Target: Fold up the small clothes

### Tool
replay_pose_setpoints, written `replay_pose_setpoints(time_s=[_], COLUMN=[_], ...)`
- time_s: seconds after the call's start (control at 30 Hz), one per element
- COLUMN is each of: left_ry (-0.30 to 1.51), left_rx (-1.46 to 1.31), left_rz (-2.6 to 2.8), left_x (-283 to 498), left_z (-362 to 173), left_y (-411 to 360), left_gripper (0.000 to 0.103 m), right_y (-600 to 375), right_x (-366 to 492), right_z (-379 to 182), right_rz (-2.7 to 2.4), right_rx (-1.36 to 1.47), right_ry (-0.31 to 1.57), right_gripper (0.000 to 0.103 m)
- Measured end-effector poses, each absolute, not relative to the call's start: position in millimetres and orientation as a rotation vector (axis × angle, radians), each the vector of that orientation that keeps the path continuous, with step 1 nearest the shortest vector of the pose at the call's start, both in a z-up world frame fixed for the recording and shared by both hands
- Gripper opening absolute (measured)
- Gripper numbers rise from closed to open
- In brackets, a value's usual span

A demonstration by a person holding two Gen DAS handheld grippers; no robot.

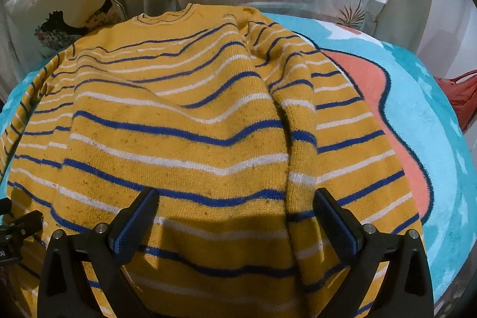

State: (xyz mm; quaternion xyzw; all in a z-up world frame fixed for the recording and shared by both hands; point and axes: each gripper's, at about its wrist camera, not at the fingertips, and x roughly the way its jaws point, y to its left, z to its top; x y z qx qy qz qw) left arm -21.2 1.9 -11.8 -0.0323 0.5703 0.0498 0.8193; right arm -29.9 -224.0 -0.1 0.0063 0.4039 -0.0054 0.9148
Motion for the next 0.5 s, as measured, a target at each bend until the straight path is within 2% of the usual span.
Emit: replay_pose_setpoints(time_s=[0.1,0.5], left_ry=[1.211,1.19], left_rx=[-0.066,-0.058], left_rz=[0.104,0.098], left_x=[-23.0,-25.5], left_z=[-12.9,-14.5], left_y=[1.5,-0.6], left_gripper=[0.103,0.103], right_y=[-231.9,-221.9], right_x=[-47.4,-27.1], right_z=[-7.6,1.1], right_rz=[-0.018,-0.011], right_rx=[0.01,-0.016], right_ry=[0.831,0.854], right_gripper=[0.103,0.103])
